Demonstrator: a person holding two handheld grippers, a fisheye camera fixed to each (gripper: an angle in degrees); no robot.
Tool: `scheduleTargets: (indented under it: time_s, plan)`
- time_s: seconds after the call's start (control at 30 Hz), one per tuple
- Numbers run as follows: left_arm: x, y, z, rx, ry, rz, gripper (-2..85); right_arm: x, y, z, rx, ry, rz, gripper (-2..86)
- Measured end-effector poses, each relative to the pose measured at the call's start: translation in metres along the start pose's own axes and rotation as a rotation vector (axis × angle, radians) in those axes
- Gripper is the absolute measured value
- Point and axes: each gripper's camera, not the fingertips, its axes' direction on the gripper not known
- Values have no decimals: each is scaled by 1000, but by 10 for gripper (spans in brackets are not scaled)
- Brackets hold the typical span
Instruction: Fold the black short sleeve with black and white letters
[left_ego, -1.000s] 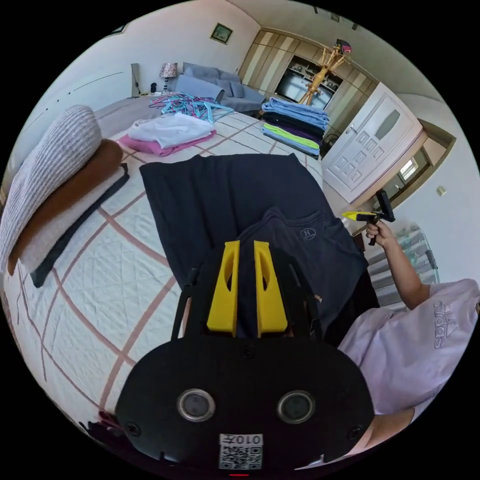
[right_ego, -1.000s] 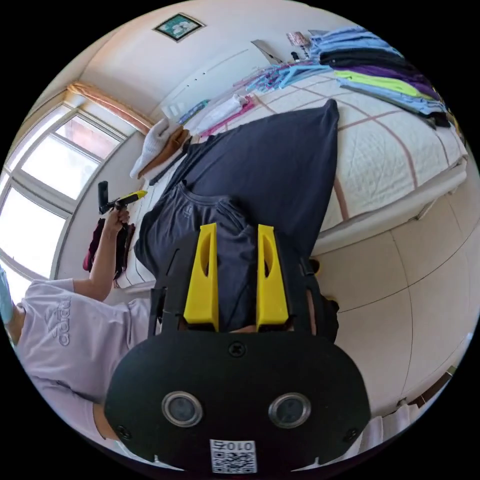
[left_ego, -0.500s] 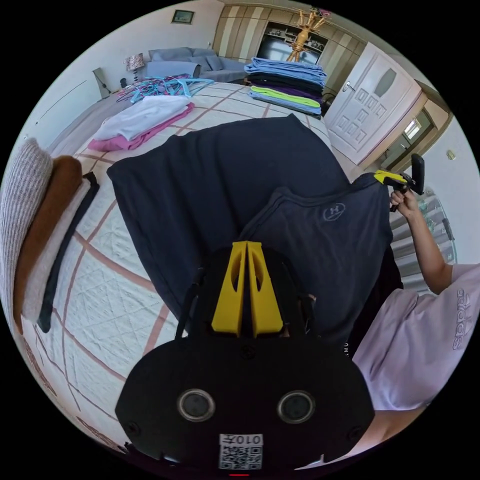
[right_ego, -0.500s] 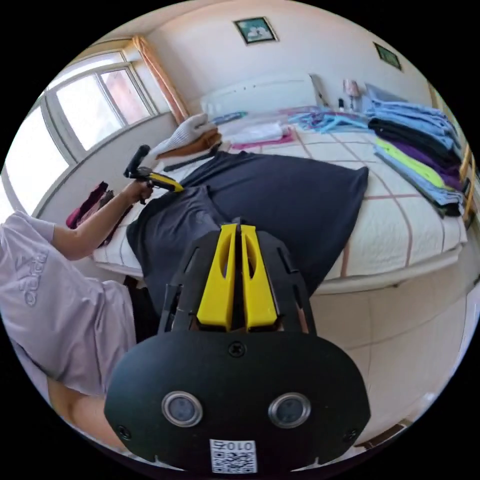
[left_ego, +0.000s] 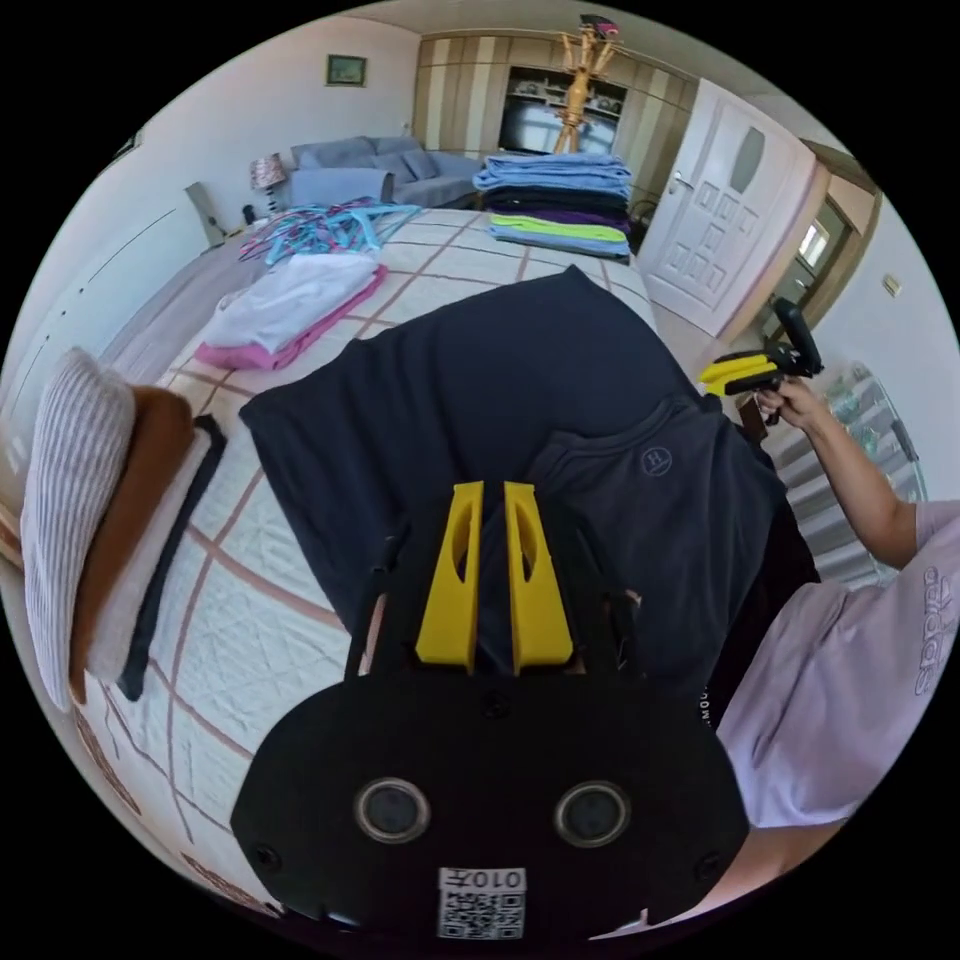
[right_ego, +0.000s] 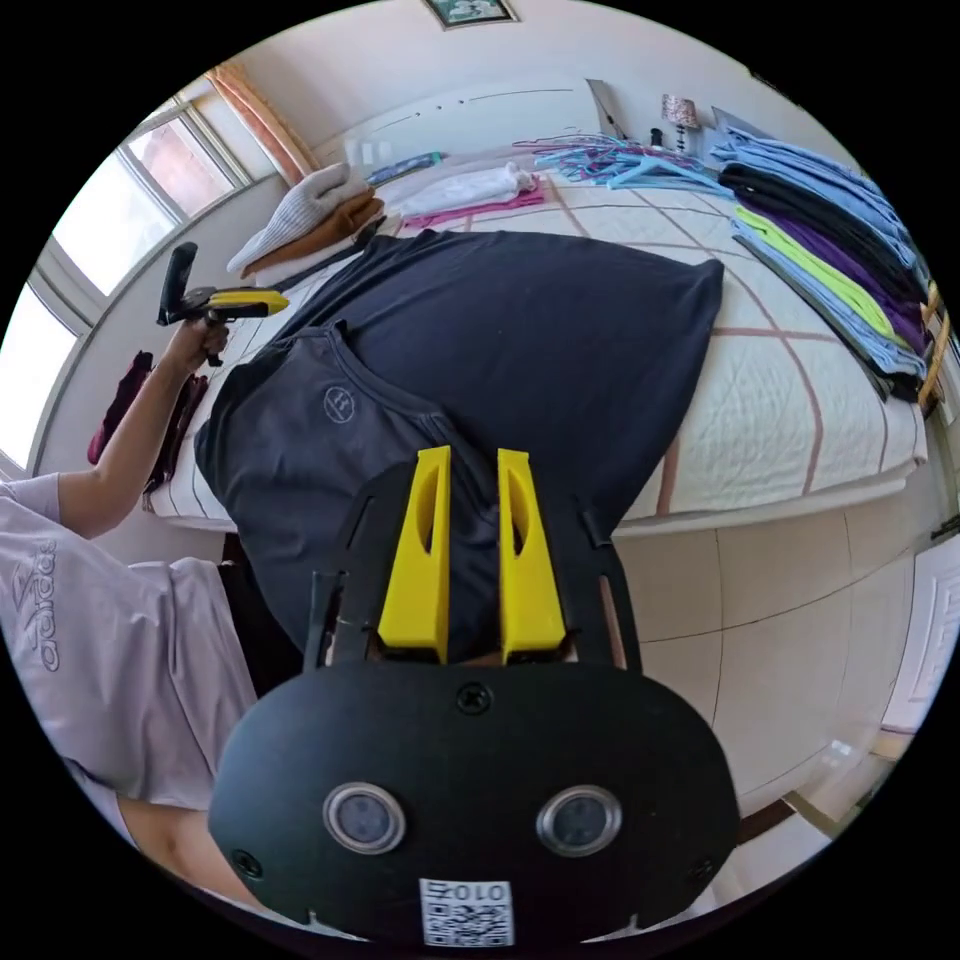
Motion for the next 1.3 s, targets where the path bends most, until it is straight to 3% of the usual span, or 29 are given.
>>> scheduleTargets:
  time_s: [0.2, 0.47, 0.6, 0.67, 0.87, 0.93, 1.07, 1.23, 1.3]
  plan:
    - [11, -29, 58, -179, 20, 103, 16, -18, -14, 31, -145, 8, -84, 52]
    - [-19, -15, 24, 14, 52, 33, 0, -47, -16, -25, 66, 146, -159, 24]
    - [-38, -9, 50, -56, 113, -70, 2, -35, -30, 24, -148, 107, -108, 28]
    - [-41, -2, 61, -86, 105, -89, 7, -34, -25, 28, -110, 103, -81, 33]
    - [-55, 64, -20, 226, -118, -313, 13, -32, 19, -32, 123, 172, 73, 43]
    - [-55, 89, -38, 269, -107, -343, 8, -41, 34, -50, 170, 162, 56, 37]
    - [-30, 109, -22, 174, 119, -226, 2, -72, 44, -47, 134, 82, -76, 30]
    - [-5, 111, 28, -26, -19, -166, 2, -82, 34, 2, 11, 90, -85, 27]
    - [-13, 115, 35, -17, 4, -175, 1, -69, 30, 22, -36, 115, -31, 26]
